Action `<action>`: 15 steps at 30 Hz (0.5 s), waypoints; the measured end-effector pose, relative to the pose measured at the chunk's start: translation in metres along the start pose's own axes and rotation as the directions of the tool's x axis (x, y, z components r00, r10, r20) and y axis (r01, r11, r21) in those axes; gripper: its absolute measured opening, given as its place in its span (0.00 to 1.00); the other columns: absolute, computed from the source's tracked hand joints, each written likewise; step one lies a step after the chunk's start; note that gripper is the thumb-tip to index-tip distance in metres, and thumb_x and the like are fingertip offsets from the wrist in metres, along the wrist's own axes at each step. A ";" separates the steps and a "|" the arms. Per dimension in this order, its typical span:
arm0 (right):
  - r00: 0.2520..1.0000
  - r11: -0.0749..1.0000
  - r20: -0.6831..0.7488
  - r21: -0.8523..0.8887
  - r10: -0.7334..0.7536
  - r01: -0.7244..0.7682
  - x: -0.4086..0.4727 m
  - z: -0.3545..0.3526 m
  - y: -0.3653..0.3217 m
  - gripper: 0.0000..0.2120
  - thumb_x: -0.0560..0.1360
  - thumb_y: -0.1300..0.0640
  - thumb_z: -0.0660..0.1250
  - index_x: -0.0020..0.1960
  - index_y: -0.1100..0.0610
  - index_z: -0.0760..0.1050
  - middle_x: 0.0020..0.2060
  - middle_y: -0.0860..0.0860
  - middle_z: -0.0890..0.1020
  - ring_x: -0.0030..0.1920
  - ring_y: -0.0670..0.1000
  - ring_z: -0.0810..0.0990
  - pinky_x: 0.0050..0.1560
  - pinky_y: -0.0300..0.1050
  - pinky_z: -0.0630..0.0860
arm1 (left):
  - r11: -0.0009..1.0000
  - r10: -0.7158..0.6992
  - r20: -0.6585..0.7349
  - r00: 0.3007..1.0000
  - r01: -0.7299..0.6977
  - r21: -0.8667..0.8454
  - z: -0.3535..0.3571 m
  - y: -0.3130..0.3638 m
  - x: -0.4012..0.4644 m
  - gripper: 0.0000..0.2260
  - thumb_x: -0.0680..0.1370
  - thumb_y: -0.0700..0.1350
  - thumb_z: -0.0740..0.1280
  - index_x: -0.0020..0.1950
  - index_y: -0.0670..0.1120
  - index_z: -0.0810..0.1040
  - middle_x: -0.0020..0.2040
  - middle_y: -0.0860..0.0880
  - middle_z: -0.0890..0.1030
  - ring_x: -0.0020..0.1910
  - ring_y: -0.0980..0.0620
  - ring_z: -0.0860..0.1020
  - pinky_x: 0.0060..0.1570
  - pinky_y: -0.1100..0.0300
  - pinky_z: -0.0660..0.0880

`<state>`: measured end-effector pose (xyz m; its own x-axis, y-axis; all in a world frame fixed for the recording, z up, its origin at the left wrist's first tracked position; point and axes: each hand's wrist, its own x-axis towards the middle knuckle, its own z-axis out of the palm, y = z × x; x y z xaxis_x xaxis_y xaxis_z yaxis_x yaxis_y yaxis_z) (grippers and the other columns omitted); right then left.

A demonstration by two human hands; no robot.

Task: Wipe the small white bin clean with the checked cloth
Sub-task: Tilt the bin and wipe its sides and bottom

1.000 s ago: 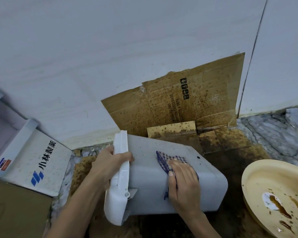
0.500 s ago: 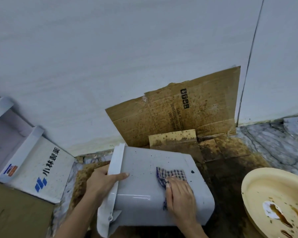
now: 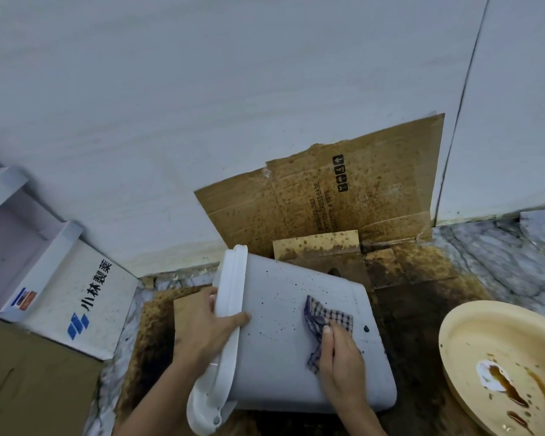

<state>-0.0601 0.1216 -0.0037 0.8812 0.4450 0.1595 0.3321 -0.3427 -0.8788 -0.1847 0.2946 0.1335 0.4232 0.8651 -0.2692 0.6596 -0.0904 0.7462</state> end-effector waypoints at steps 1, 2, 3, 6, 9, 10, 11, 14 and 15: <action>0.998 0.995 0.002 0.069 0.065 -0.065 -0.001 -0.002 -0.001 0.18 0.83 0.44 0.48 0.47 0.47 0.76 0.43 0.46 0.82 0.43 0.48 0.80 0.42 0.46 0.76 | 1.000 0.015 0.010 1.000 -0.014 -0.012 0.001 -0.001 -0.002 0.29 0.71 0.49 0.80 0.66 0.54 0.70 0.58 0.54 0.78 0.51 0.54 0.79 0.40 0.62 0.74; 0.994 0.987 0.000 0.121 0.110 -0.109 -0.001 -0.003 -0.003 0.17 0.80 0.41 0.48 0.44 0.45 0.72 0.39 0.44 0.79 0.41 0.44 0.78 0.40 0.44 0.72 | 0.999 0.031 0.006 0.999 -0.031 -0.014 0.001 0.000 -0.003 0.27 0.72 0.48 0.79 0.67 0.55 0.70 0.56 0.55 0.78 0.51 0.55 0.79 0.40 0.62 0.74; 0.990 0.978 -0.001 0.159 0.138 -0.136 -0.002 -0.004 -0.005 0.16 0.79 0.40 0.48 0.43 0.45 0.70 0.38 0.43 0.79 0.41 0.42 0.78 0.40 0.42 0.71 | 0.999 0.047 -0.004 0.999 -0.048 -0.012 0.002 0.001 -0.004 0.27 0.73 0.48 0.79 0.66 0.56 0.70 0.55 0.58 0.77 0.50 0.57 0.78 0.39 0.63 0.73; 0.987 0.955 0.032 0.248 0.159 -0.162 -0.003 -0.008 -0.012 0.16 0.78 0.38 0.49 0.47 0.43 0.73 0.44 0.40 0.81 0.49 0.35 0.78 0.44 0.31 0.72 | 0.996 0.090 -0.012 0.996 -0.090 -0.004 0.005 0.010 -0.008 0.26 0.74 0.48 0.78 0.68 0.56 0.72 0.52 0.61 0.77 0.50 0.57 0.78 0.40 0.63 0.74; 0.985 0.906 0.066 0.387 0.159 -0.172 -0.002 -0.007 -0.021 0.18 0.80 0.38 0.51 0.53 0.44 0.77 0.49 0.37 0.82 0.54 0.35 0.79 0.51 0.27 0.73 | 0.990 0.139 -0.021 0.990 -0.138 0.022 0.010 0.019 -0.009 0.29 0.73 0.52 0.78 0.72 0.53 0.73 0.59 0.53 0.80 0.56 0.49 0.80 0.50 0.54 0.78; 0.985 0.894 0.088 0.414 0.149 -0.172 -0.002 -0.006 -0.024 0.18 0.81 0.37 0.51 0.53 0.43 0.77 0.49 0.37 0.82 0.54 0.37 0.79 0.52 0.29 0.74 | 0.988 0.151 -0.020 0.988 -0.150 0.026 0.011 0.021 -0.009 0.31 0.73 0.54 0.78 0.74 0.52 0.73 0.61 0.52 0.80 0.56 0.49 0.80 0.52 0.53 0.78; 0.983 0.891 0.125 0.419 0.131 -0.172 -0.001 -0.006 -0.028 0.18 0.81 0.36 0.51 0.53 0.43 0.77 0.49 0.37 0.82 0.53 0.39 0.80 0.52 0.31 0.75 | 0.987 0.159 -0.018 0.987 -0.158 0.039 0.011 0.024 -0.008 0.33 0.74 0.56 0.77 0.77 0.52 0.71 0.64 0.51 0.80 0.58 0.49 0.79 0.54 0.53 0.77; 0.979 0.974 0.199 0.214 0.034 -0.078 0.004 -0.007 -0.026 0.21 0.79 0.34 0.47 0.60 0.38 0.74 0.58 0.33 0.77 0.61 0.37 0.74 0.65 0.38 0.70 | 0.980 0.175 -0.007 0.984 -0.174 0.095 0.012 0.027 -0.007 0.39 0.73 0.63 0.75 0.81 0.55 0.66 0.73 0.49 0.76 0.64 0.46 0.78 0.62 0.47 0.77; 0.977 0.996 0.213 0.085 -0.002 -0.016 0.007 -0.008 -0.019 0.25 0.80 0.35 0.44 0.69 0.40 0.70 0.67 0.32 0.71 0.68 0.37 0.68 0.72 0.41 0.62 | 0.977 0.188 0.001 0.982 -0.187 0.105 0.013 0.027 -0.007 0.41 0.71 0.66 0.75 0.80 0.57 0.66 0.74 0.50 0.75 0.65 0.46 0.77 0.62 0.46 0.77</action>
<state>-0.0576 0.1248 0.0180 0.7886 0.6118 0.0619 0.2879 -0.2785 -0.9163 -0.1625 0.2796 0.1477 0.5405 0.8320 -0.1248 0.6303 -0.3022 0.7151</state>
